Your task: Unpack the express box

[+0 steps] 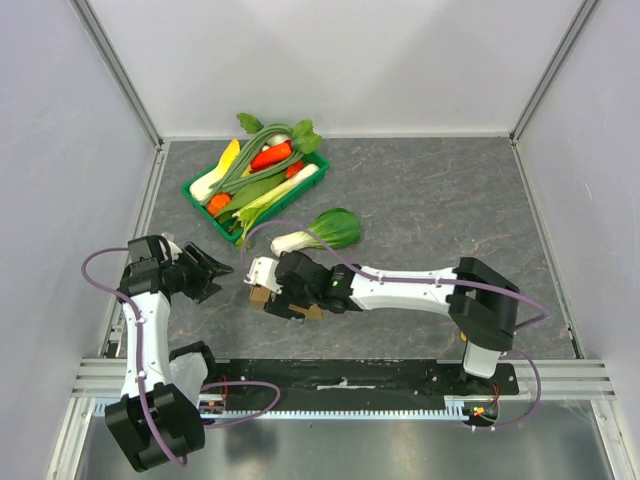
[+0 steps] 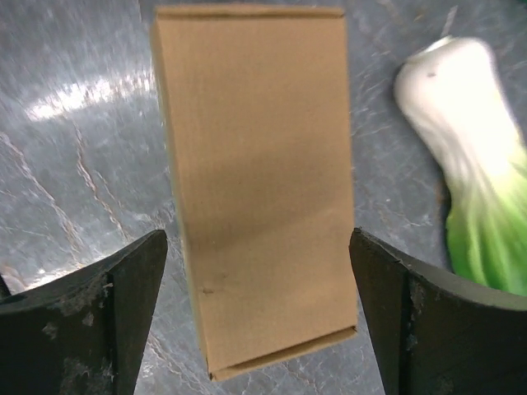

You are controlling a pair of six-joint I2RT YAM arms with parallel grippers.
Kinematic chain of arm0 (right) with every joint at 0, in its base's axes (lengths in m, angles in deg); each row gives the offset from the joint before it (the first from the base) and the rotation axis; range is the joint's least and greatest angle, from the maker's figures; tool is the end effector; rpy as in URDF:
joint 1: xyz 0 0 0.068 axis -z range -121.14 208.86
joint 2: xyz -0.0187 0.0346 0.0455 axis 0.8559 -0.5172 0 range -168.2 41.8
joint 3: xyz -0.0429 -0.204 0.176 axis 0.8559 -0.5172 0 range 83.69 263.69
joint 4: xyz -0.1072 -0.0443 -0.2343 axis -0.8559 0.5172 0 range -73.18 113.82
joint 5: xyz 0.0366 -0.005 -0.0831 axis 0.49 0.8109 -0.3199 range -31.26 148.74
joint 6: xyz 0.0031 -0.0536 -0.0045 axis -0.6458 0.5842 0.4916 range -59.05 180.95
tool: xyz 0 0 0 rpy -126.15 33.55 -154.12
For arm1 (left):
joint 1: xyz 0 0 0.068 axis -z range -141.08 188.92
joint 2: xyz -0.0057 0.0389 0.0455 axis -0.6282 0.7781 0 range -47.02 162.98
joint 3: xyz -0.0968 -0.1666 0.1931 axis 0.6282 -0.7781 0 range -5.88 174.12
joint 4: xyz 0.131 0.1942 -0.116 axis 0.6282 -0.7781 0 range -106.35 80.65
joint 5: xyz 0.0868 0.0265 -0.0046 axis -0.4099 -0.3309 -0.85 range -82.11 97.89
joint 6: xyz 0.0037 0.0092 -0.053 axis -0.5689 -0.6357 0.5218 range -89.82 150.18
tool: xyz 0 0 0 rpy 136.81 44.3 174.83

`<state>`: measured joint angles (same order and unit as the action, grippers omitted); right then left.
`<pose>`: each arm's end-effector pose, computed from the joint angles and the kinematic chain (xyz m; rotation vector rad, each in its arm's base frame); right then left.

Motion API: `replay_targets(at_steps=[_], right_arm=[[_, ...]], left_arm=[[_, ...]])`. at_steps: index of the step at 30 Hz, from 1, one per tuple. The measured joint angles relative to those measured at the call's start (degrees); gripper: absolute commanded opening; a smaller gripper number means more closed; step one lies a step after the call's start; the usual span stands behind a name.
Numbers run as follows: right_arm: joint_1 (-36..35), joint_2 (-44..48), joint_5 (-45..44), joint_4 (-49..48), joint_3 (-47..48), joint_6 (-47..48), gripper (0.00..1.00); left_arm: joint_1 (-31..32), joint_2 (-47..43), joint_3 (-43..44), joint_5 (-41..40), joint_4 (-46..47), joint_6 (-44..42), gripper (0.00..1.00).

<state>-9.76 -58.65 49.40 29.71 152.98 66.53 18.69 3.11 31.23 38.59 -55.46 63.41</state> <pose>0.1464 0.3582 0.2219 -1.3544 1.9261 0.3577 0.1532 0.0370 0.2295 -0.9791 2.3762 -0.7791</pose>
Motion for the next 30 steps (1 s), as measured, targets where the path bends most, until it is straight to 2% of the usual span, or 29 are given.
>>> replay_targets(at_steps=[5, 10, 17, 24, 27, 30], right_arm=[[0.9, -6.4, 2.4, 2.3, 2.2, 3.3, 0.98], [1.8, -9.1, 2.6, 1.8, 5.0, 4.9, 0.98], [3.4, -9.4, 2.6, 1.1, 5.2, 3.6, 0.79], [7.8, -8.0, 5.5, 4.6, 6.0, -6.3, 0.77], [8.3, -4.3, 5.5, 5.9, 2.1, -13.1, 0.76], [8.3, -0.1, 6.4, 7.0, -2.0, -19.5, 0.74]], left_arm=[[0.0, 0.2, 0.0, 0.0, 0.1, 0.3, 0.64], [0.0, 2.1, 0.1, 0.0, 0.2, 0.3, 0.64], [0.0, 3.8, 0.2, 0.2, 0.5, 0.2, 0.64], [2.1, 5.2, 0.0, 1.4, 2.7, 0.4, 0.64], [6.4, 5.7, 0.0, 1.2, 4.7, 1.5, 0.64], [13.8, 7.1, 0.0, -0.6, 6.8, 2.9, 0.63]])
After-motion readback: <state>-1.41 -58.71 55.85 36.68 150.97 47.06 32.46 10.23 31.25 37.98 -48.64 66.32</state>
